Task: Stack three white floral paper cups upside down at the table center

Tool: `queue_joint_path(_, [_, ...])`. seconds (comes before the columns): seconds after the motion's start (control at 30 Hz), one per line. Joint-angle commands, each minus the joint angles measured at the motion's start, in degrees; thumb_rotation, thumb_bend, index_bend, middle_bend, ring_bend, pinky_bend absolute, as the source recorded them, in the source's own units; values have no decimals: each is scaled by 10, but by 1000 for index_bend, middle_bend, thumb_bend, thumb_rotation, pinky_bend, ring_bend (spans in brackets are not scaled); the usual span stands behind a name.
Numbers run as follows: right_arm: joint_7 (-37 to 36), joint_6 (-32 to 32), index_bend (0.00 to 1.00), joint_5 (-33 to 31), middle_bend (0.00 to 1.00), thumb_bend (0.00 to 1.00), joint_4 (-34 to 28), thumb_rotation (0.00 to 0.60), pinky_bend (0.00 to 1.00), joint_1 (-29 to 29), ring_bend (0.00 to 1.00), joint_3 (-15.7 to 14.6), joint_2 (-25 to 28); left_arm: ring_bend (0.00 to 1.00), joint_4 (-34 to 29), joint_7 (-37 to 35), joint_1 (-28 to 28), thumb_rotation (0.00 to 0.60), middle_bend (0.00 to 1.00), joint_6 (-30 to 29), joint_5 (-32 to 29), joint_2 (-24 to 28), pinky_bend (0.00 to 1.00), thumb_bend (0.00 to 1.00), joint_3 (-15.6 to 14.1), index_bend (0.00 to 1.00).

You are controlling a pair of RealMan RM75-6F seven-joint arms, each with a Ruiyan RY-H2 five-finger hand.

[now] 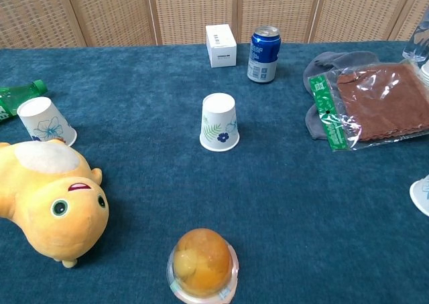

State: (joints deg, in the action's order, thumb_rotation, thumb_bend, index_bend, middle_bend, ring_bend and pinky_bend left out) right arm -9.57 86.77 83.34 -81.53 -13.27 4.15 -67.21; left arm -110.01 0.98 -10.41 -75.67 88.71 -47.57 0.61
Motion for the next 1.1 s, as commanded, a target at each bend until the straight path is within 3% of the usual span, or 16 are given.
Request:
queue_joint_path(0.03, [3,-1,116,3,86,220,-1,600,376,1,0,2,1,0,3,3,-41,600,0,54,-52,8,16,194,28,0])
queue_joint_path(0.43, [62,23,117,-8,85,210,-8,600,303,15,0,29,-9,0,51,66,-135,600,0,172,-171,-32,50,194,69,0])
queue_joint_path(0.77, [64,31,118,0,84,216,-20,600,298,21,0,40,-7,0,81,161,-193,600,0,243,-274,-74,50,194,61,0])
queue_joint_path(1.1, [61,28,119,4,84,217,-26,600,298,24,0,45,-5,0,117,240,-248,600,0,268,-364,-145,56,194,52,0])
